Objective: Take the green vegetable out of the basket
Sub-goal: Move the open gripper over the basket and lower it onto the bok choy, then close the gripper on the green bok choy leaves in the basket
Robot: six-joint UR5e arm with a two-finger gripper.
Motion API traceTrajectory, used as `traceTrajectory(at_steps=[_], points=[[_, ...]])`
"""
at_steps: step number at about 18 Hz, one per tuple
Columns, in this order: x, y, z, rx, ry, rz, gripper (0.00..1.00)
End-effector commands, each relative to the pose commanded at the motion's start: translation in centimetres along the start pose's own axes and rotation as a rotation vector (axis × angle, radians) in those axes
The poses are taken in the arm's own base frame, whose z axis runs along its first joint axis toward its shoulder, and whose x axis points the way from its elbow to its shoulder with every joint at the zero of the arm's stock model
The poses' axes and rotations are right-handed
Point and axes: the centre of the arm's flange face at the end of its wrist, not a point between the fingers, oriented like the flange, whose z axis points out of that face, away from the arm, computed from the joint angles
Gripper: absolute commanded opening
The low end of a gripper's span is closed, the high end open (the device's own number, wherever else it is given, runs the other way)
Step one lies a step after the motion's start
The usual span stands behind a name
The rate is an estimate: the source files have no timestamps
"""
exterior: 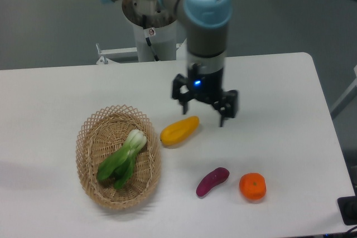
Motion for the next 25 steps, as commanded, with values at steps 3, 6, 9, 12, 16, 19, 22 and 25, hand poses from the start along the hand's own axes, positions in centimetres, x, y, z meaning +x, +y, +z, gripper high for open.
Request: traceTrajectory(at_steps=[3, 6, 9, 12, 16, 19, 22, 25], points=[[3.9, -1.6, 3.3, 0.014, 0.005, 0.019, 1.00], [6.8, -1.9, 6.8, -0.022, 0.031, 0.069, 1.00], [8.5, -2.5, 9.5, -0.053, 0.036, 0.113, 1.00], [9.8, -3.3, 12.2, -0.057, 0.021, 0.148, 1.00], [10.6, -3.2, 14.3, -0.089, 0.031, 0.179, 1.00], [10.8, -2.8, 15.1, -0.104, 0.039, 0.185, 1.00], [10.8, -2.5, 16.2, -0.133, 0.031, 0.192, 1.00], [11.4, -2.5, 17.1, -0.152, 0.028, 0.202, 1.00]])
